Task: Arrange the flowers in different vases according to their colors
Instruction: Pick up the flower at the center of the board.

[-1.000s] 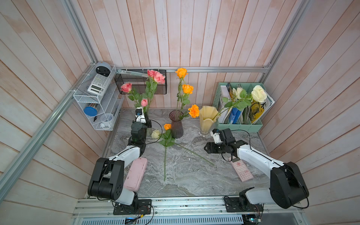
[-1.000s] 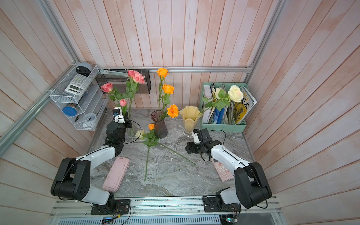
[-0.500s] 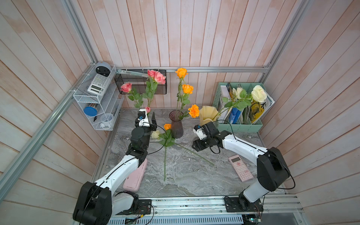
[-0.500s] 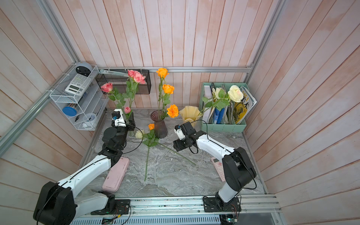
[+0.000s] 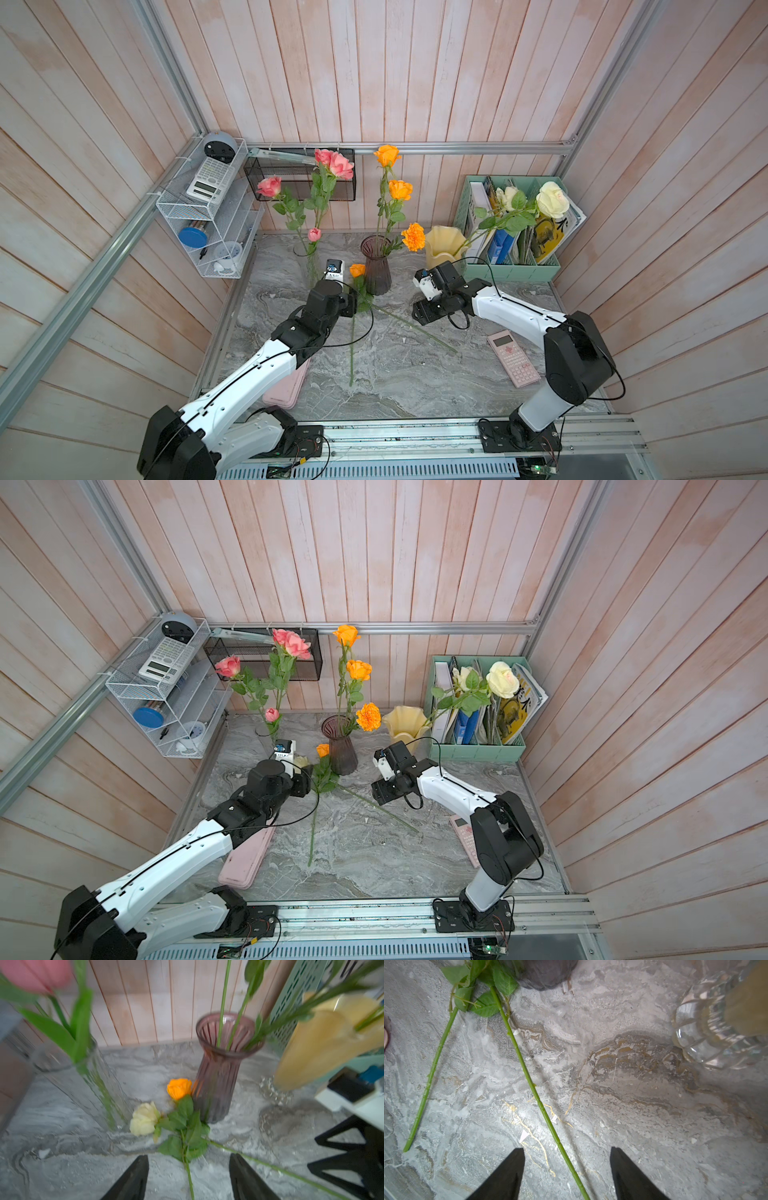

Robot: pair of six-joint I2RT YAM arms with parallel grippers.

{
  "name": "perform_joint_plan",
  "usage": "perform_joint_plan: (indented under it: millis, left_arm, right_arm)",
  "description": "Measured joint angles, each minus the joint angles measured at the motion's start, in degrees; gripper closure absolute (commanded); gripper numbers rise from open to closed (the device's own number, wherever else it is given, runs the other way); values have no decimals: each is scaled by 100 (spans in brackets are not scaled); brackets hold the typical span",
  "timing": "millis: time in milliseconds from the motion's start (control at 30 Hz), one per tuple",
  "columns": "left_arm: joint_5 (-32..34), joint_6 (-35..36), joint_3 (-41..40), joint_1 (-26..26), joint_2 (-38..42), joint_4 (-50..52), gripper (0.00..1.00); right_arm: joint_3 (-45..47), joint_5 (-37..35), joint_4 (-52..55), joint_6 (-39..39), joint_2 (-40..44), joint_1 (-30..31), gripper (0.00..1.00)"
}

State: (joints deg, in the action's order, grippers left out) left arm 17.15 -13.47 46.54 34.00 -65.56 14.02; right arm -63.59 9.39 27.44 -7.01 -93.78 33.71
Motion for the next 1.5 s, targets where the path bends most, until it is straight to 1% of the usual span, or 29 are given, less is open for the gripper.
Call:
perform_joint_plan:
  millis: [200,367,500,633,767,833,967,1133,1500]
  left_arm:
    - [-369,-479,26,31,-975,903,37]
    - [-619,-660,107,31,-1646,1012,40]
    - [-686,-673,201,31,-2197,999,43]
    - [-754,-686,372,31,-2750,977,49]
    - [-769,-739,588,28,-3158,990,58]
    - [-767,-761,702,28,-3241,1049,61]
    - [-761,-778,885,26,-3375,1078,72]
    - [-669,-780,929,24,-3405,1143,77]
    - [-356,-844,907,-15,-3410,1207,98]
  right_arm:
    - [306,-20,2,-144,284,0,28]
    - [542,-31,-46,-216,452,0,28]
    - [658,-31,-48,-243,503,0,28]
    - [699,-33,-61,-243,562,0,29]
    - [778,-33,-105,-247,647,0,28]
    - [824,-35,-140,-258,667,0,28]
    - [909,-35,-177,-262,680,0,29]
    - [940,-35,-205,-264,680,0,28]
    - [1029,-50,-216,-262,750,0,28]
